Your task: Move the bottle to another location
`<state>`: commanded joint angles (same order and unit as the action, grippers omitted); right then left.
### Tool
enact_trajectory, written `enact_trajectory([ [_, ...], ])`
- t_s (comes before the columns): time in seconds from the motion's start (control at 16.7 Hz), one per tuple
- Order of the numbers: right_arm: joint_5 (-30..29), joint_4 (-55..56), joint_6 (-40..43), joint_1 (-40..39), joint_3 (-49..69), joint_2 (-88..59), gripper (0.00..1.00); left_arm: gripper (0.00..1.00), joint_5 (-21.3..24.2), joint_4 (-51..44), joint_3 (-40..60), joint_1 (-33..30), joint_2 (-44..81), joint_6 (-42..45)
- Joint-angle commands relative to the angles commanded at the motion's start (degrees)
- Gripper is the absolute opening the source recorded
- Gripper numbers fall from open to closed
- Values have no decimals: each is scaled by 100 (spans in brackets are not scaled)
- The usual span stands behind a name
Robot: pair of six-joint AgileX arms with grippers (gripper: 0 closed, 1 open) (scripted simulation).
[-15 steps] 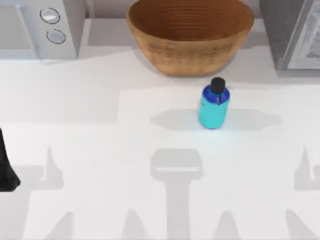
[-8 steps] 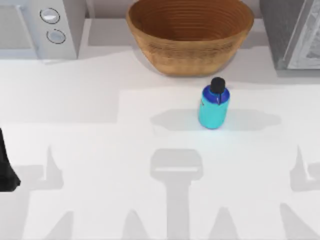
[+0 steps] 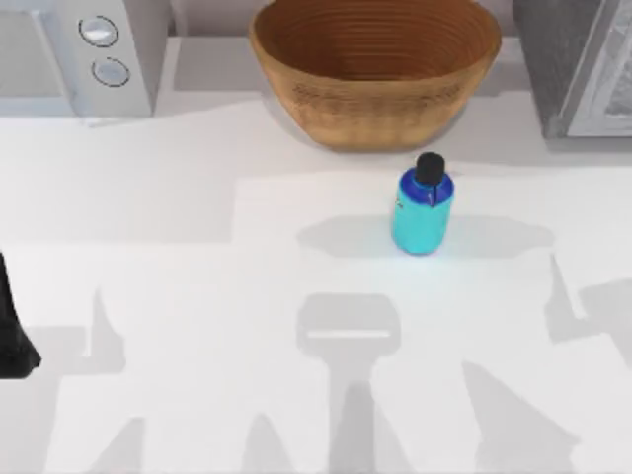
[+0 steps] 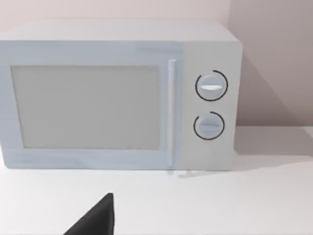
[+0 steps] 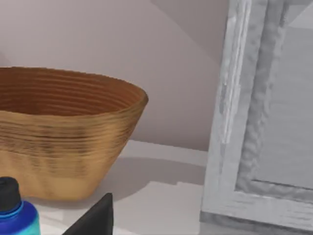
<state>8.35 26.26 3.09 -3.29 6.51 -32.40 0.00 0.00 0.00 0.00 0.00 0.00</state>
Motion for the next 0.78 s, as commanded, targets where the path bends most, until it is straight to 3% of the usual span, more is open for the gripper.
enact_trajectory([
  [0.78, 1498, 4463, -50, -584, 977, -5888, 100, 100, 0, 0, 0, 0, 0, 0],
])
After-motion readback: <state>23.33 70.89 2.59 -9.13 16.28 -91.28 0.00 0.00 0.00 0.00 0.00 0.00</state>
